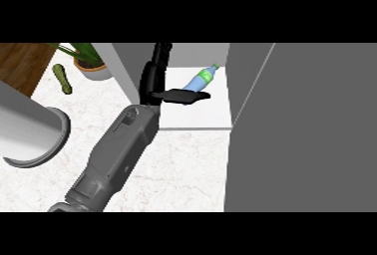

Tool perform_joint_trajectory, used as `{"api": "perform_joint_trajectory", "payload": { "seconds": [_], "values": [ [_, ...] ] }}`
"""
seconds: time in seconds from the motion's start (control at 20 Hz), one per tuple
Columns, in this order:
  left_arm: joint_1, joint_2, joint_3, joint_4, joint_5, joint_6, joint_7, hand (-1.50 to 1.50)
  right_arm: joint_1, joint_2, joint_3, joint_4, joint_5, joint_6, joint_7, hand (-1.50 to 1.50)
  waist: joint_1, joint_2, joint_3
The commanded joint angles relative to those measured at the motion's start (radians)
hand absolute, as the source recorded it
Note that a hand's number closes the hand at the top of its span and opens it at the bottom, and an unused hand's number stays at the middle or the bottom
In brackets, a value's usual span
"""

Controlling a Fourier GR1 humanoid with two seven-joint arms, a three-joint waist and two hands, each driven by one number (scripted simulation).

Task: Pick up the bottled water, place it into the cabinet and close the cabinet

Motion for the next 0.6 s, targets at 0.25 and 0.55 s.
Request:
{"api": "perform_joint_trajectory", "payload": {
  "seconds": [0.25,0.55],
  "values": [
    [0.292,0.026,-0.089,-0.413,0.037,-0.003,0.129,-1.5,0.035,0.018,0.069,-0.041,0.043,-0.029,0.002,-1.5,0.028,-0.013,-0.003],
    [0.499,0.073,-0.165,-0.758,0.035,0.028,0.269,-1.5,0.017,0.017,0.064,0.002,0.057,-0.031,-0.018,-1.5,0.031,-0.011,-0.002]
  ]
}}
